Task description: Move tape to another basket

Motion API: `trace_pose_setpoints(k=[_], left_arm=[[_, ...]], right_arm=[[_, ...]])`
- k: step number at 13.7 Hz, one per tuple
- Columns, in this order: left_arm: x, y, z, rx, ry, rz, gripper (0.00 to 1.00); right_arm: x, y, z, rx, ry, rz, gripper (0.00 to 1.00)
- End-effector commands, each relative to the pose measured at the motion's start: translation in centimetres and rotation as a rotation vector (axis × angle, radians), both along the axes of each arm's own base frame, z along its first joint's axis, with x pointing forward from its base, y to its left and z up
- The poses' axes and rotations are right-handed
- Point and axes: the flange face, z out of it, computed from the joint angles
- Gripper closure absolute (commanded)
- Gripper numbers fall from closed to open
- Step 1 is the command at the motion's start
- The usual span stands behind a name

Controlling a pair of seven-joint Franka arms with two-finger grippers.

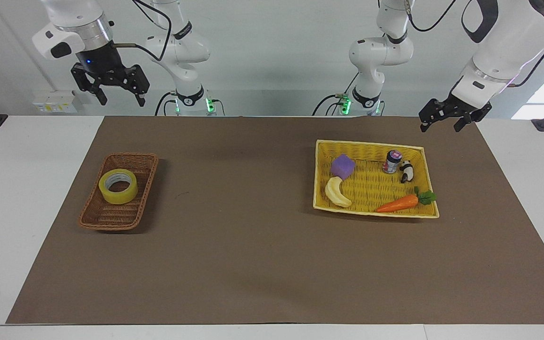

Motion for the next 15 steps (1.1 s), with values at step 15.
trace_pose_setpoints(k=[15], left_arm=[[-0.2,0.1,0.5,0.021,0.002,0.003,0.0]], right_arm=[[-0.3,0.0,0.5,0.004,0.023,-0.005,0.0]])
